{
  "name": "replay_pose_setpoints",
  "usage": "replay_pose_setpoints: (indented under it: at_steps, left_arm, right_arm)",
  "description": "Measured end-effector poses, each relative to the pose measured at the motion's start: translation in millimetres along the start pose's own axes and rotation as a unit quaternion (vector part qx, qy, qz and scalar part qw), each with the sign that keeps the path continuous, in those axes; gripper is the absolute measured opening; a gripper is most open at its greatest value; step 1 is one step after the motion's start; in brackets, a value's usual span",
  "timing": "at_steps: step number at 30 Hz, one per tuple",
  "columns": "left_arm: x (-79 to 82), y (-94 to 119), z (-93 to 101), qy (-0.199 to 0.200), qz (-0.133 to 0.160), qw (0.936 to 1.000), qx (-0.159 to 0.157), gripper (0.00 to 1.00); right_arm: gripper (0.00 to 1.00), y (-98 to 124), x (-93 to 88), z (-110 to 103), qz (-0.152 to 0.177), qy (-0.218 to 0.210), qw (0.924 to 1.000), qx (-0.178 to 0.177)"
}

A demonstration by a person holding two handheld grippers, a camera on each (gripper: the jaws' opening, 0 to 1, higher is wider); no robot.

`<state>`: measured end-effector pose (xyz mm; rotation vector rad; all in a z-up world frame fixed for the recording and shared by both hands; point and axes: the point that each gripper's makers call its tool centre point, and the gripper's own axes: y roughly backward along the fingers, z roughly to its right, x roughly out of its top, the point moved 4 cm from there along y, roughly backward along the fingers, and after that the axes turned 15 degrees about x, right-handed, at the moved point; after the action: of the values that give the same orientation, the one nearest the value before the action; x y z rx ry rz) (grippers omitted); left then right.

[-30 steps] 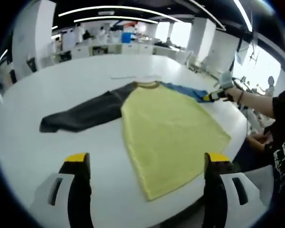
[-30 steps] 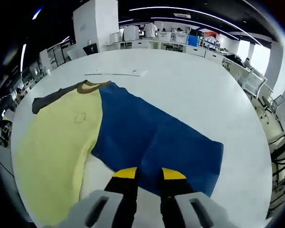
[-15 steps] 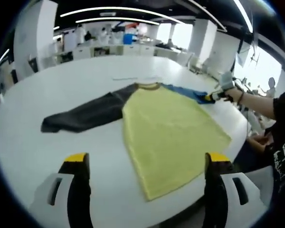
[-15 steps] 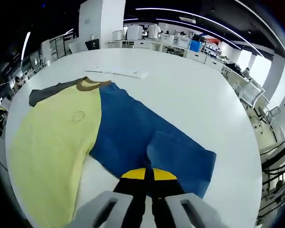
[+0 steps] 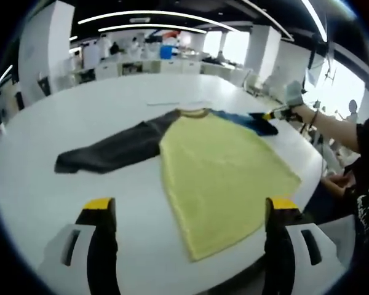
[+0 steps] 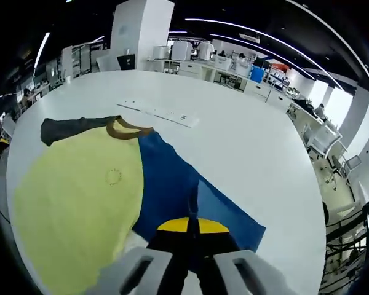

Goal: Fold the garment on the visible template until the final outline fits inside the template.

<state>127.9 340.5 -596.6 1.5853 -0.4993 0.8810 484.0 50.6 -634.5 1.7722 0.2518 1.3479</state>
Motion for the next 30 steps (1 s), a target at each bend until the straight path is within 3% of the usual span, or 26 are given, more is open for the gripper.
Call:
replay_pose_setpoints:
  at_steps: [19, 30]
  left_arm:
    - [-1.7, 3, -0.4, 0.011, 0.002, 0.9999, -0.011, 0.97]
    - [-3.6, 3, 2.5, 0.008, -0.003, 0.9998, -0.017, 0.97]
  right_arm:
    - [0.00, -25, 43.0, -43, 0.025, 0.026, 0.9984, 0.043]
    - [0.00, -42, 63.0, -68, 0.040, 0.004, 0.9971, 0.064]
